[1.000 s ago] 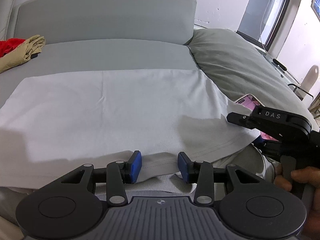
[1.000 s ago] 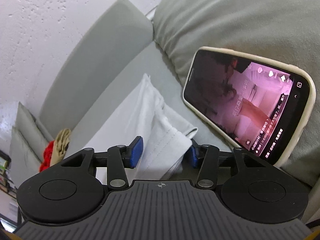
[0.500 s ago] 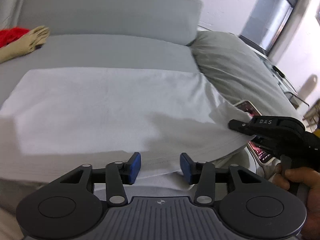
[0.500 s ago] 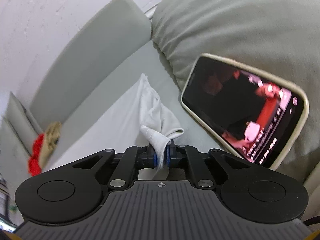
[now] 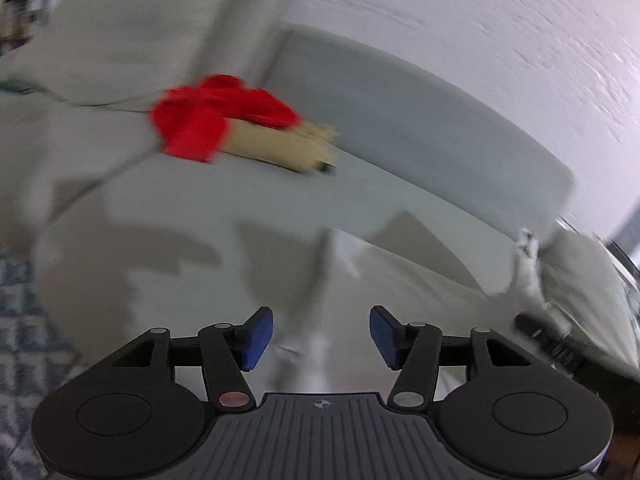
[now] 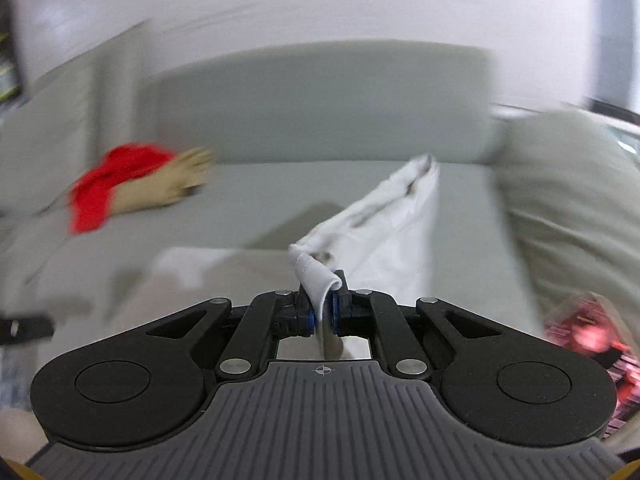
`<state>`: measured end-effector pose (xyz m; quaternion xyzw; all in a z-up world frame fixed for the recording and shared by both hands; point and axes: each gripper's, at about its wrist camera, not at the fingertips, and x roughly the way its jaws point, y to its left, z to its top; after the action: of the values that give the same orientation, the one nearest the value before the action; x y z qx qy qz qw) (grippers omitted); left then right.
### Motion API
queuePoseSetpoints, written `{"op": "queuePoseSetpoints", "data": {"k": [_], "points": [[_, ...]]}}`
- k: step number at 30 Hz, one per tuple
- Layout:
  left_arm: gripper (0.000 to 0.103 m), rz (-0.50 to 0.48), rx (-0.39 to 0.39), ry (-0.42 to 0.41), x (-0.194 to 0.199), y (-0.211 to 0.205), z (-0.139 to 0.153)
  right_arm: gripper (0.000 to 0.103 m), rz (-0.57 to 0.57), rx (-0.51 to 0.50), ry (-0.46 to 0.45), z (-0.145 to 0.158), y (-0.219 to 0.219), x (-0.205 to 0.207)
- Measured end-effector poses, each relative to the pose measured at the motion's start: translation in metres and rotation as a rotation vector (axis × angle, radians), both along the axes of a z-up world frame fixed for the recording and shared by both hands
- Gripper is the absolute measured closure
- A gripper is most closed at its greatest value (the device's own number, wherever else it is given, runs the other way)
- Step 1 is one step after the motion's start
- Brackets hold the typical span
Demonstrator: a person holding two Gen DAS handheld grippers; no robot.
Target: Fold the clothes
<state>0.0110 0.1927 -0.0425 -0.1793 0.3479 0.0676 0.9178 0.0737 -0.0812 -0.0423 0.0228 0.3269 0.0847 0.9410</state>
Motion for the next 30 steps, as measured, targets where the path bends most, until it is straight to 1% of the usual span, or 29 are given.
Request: {"op": "queuePoseSetpoints", "data": {"k": [2, 4, 6, 7, 9, 10, 13, 15, 19, 25, 27, 30], "points": [[0.049, 0.045, -0.012, 0.010, -0.005, 0.018, -0.001, 0.095, 0.091, -0.010, 0.059, -0.015, 0.042, 0.006], [0.049, 0.072, -0.022, 0.020, -0.010, 0.031, -0.004, 0.095, 0.165, -0.038, 0.156, -0.040, 0.081, 0.012], [0.049, 0.078, -0.030, 0.026, -0.013, 0.037, -0.007, 0.095, 0.198, -0.071, 0.239, -0.061, 0.107, 0.014], [0.048, 0.078, -0.035, 0.027, -0.014, 0.040, -0.009, 0.095, 0.193, -0.095, 0.245, -0.067, 0.115, 0.012], [0.048, 0.074, -0.055, 0.031, -0.013, 0.044, -0.012, 0.095, 0.180, -0.117, 0.230, -0.067, 0.122, 0.007], [0.048, 0.072, -0.066, 0.033, -0.012, 0.047, -0.013, 0.095, 0.169, -0.109, 0.227, -0.064, 0.122, 0.006], [0.048, 0.067, -0.088, 0.035, -0.006, 0.052, -0.016, 0.096, 0.144, -0.053, 0.207, -0.045, 0.126, 0.006], [0.048, 0.060, -0.093, 0.034, -0.003, 0.052, -0.017, 0.096, 0.149, -0.025, 0.185, -0.032, 0.133, 0.005], [0.048, 0.047, -0.099, 0.039, 0.000, 0.054, -0.020, 0.097, 0.170, 0.033, 0.172, -0.017, 0.144, 0.007], [0.048, 0.057, -0.117, 0.049, -0.001, 0.059, -0.027, 0.097, 0.195, 0.058, 0.145, -0.014, 0.154, -0.002], [0.048, 0.061, -0.122, 0.057, 0.000, 0.060, -0.029, 0.097, 0.209, 0.052, 0.127, -0.014, 0.155, -0.006], [0.048, 0.064, -0.123, 0.063, 0.000, 0.060, -0.030, 0.097, 0.241, 0.030, 0.126, -0.020, 0.162, -0.004]]}}
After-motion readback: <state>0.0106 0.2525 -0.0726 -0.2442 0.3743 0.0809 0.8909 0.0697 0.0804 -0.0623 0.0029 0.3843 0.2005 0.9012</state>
